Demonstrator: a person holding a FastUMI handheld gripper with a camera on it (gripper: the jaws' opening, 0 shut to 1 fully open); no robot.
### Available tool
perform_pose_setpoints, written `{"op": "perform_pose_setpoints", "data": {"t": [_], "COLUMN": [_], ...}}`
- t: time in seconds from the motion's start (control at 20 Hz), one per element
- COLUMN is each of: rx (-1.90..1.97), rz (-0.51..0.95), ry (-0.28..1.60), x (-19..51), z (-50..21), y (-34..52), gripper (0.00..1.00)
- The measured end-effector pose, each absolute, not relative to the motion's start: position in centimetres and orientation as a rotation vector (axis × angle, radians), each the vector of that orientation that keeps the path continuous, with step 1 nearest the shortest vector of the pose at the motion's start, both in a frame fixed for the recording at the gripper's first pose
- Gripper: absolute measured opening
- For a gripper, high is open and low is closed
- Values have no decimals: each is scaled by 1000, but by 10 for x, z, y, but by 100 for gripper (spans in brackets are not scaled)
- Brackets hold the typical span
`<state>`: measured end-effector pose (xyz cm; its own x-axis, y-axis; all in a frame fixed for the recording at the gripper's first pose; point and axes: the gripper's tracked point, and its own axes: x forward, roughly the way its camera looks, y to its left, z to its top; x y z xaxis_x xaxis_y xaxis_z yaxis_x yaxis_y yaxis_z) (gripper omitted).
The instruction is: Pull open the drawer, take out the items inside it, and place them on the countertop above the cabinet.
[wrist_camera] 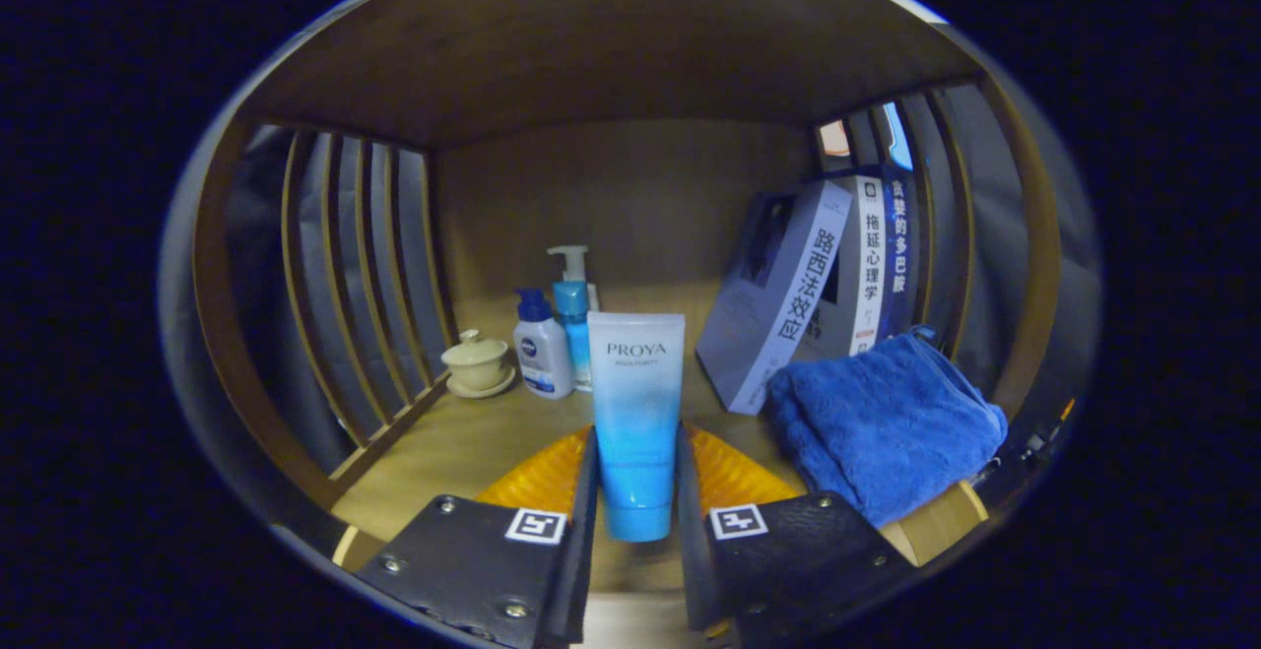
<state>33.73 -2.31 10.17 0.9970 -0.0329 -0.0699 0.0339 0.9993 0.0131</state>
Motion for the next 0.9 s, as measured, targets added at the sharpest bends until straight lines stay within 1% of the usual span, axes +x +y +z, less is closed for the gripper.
{"op": "perform_pose_setpoints", "data": {"t": [0.25,0.45,0.6,0.7,0.8,0.9], "rx": [-17,-16,-13,-34,-15,14], "rz": [-34,-56,-69,-88,-83,-72], "ry": [142,117,84,57,69,71], "x": [357,364,353,345,325,302], "z": [63,58,69,79,81,87], "y": [-16,-18,-18,-23,-19,-14], "gripper": [39,39,47,73,99,100]}}
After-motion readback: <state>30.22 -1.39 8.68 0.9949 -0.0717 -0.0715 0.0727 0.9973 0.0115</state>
